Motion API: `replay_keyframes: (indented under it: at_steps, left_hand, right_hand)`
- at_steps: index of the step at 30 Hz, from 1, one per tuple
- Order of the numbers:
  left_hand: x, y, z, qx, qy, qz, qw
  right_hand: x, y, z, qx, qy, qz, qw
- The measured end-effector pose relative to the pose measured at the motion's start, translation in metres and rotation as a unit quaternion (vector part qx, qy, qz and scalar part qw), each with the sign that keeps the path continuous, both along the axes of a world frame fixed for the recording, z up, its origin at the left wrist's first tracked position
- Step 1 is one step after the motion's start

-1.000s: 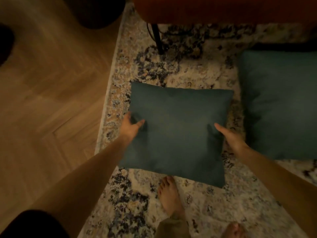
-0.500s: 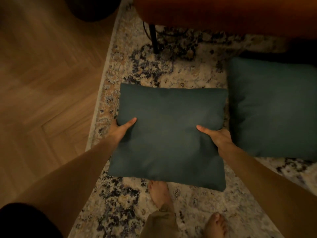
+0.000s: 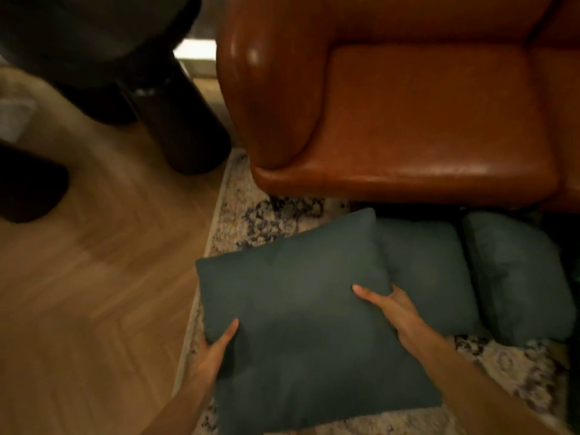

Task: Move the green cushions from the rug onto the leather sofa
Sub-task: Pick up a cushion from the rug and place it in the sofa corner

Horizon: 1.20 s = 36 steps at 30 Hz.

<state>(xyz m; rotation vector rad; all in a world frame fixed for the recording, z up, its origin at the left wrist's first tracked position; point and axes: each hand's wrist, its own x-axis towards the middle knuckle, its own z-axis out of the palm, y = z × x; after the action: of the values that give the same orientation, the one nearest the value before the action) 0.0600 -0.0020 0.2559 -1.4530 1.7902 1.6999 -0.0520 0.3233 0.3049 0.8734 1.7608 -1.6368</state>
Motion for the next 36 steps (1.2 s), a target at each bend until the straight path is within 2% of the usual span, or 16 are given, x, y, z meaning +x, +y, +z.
replay_keyframes:
  at_steps: [4,7,11,14,17,20,23,29,34,36]
  left_hand:
    - [0.015,0.007,0.117,0.077,0.013,0.015,0.997]
    - [0.014,0.009,0.191,0.102,0.038,-0.054,0.993]
    - [-0.020,-0.004,0.276,-0.015,0.141,-0.101,0.985]
    - [-0.074,-0.004,0.345,-0.135,0.232,-0.130,0.954]
    - [-0.120,0.022,0.401,-0.124,0.317,-0.208,0.917]
    - [-0.154,0.066,0.446,-0.096,0.387,-0.281,0.873]
    - [-0.175,0.100,0.473,-0.093,0.412,-0.327,0.845]
    - [-0.207,0.126,0.481,-0.046,0.334,-0.360,0.870]
    - [-0.214,0.159,0.489,-0.031,0.341,-0.290,0.894]
    - [-0.221,0.176,0.494,-0.021,0.351,-0.272,0.896]
  right_hand:
    - [-0.001,0.000,0.113,0.068,0.067,0.034,0.995]
    - [0.001,0.003,0.197,0.116,0.122,0.066,0.983]
    - [-0.004,0.008,0.287,0.182,0.209,0.111,0.954]
    - [-0.011,0.004,0.350,0.236,0.265,0.156,0.922]
    - [-0.017,0.002,0.397,0.247,0.285,0.177,0.909]
    - [-0.023,0.004,0.420,0.257,0.300,0.201,0.896]
    - [-0.026,0.014,0.432,0.252,0.317,0.216,0.889]
    - [-0.039,0.048,0.443,0.235,0.323,0.236,0.886]
    - [-0.056,0.080,0.446,0.291,0.350,0.259,0.852]
    - [-0.064,0.101,0.442,0.275,0.359,0.241,0.859]
